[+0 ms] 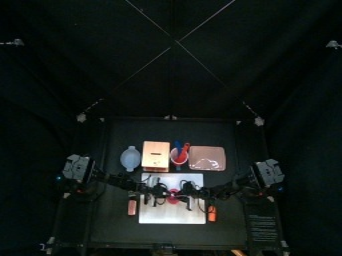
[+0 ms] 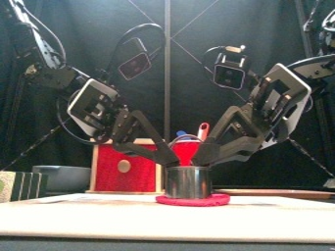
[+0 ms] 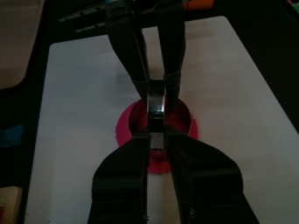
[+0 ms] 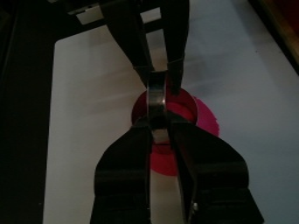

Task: Get the cutter from the drawer then cut the dough then place the extra dough in the bowl
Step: Cut the dough

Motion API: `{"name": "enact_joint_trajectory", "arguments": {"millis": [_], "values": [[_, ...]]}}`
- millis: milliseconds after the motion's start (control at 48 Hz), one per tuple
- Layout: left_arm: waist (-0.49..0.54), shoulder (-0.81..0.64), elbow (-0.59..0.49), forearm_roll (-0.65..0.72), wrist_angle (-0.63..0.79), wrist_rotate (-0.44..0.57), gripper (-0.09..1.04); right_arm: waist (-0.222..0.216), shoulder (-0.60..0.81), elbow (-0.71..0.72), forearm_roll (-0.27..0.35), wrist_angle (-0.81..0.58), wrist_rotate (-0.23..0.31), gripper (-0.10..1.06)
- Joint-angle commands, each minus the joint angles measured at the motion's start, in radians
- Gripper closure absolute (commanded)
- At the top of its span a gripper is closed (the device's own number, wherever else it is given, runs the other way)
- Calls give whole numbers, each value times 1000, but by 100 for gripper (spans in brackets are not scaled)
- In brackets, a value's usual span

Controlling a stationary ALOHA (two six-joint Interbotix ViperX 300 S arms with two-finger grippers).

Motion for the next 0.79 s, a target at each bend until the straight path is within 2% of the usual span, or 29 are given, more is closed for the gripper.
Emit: {"name": "enact_joint_trajectory", "arguments": {"millis": [21, 354, 562, 792], "values": [[-29, -2, -14, 20, 23, 2, 42, 3, 14, 5, 28, 101, 23, 54], [-66, 37, -15, 20, 86, 0, 42, 0, 17, -8, 60, 184, 23, 54], [-77, 81, -28, 18, 118, -3, 42, -11, 15, -9, 63, 202, 23, 54], [-106, 98, -34, -12, 215, -9, 42, -11, 18, -31, 60, 213, 23, 54]]}}
